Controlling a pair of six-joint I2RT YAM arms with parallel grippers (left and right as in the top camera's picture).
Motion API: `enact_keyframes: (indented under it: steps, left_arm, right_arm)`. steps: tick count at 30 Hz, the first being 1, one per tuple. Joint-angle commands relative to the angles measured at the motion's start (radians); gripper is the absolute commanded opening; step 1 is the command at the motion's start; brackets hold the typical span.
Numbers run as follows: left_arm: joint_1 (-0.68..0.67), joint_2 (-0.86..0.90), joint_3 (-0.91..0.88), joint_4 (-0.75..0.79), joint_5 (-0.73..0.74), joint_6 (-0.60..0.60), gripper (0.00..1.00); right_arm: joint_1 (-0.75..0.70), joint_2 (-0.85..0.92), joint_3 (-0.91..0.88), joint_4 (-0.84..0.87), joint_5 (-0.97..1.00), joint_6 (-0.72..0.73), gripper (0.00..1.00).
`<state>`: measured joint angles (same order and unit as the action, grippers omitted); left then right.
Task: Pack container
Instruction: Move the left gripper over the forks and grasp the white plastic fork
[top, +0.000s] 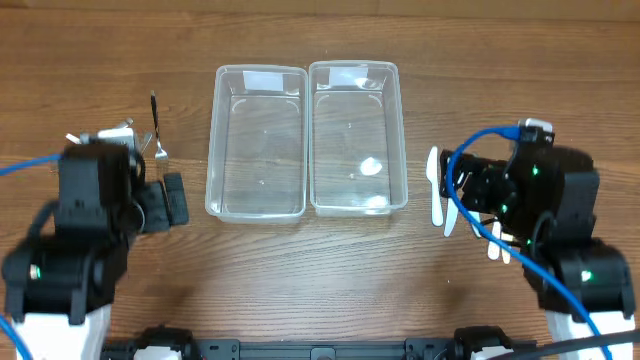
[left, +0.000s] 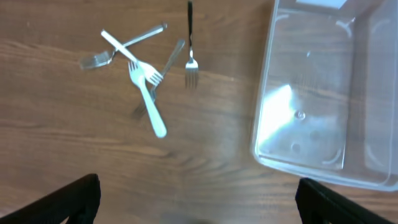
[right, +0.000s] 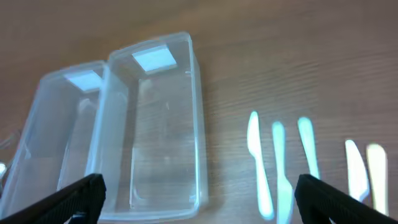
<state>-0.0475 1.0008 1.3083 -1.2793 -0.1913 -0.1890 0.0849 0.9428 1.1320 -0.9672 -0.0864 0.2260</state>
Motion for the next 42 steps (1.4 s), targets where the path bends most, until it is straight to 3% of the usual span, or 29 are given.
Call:
enact_keyframes:
  steps: [1, 5, 10, 16, 26, 42]
  left_arm:
    - [0.002, 0.074, 0.047, -0.033, 0.01, -0.027, 1.0]
    - [0.056, 0.103, 0.051, 0.015, -0.06, -0.182, 1.0]
    - [0.336, 0.192, 0.064, 0.107, 0.004, -0.262, 1.0]
    - [0.517, 0.459, 0.064, 0.255, 0.082, -0.288, 1.0]
    - [0.544, 0.854, 0.064, 0.556, 0.227, -0.283, 1.0]
    - [0.544, 1.049, 0.064, 0.692, 0.161, -0.291, 0.99]
  right_arm:
    - [-0.002, 0.049, 0.07, -0.033, 0.006, -0.016, 1.0]
    - [-0.002, 0.108, 0.07, -0.094, 0.006, -0.023, 1.0]
    - [-0.002, 0.178, 0.07, -0.125, 0.006, -0.067, 1.0]
    - [-0.002, 0.198, 0.07, -0.129, 0.005, -0.078, 1.0]
    - [-0.002, 0.198, 0.07, -0.144, 0.002, -0.101, 1.0]
    - [-0.002, 0.198, 0.07, -0.146, -0.008, -0.1, 1.0]
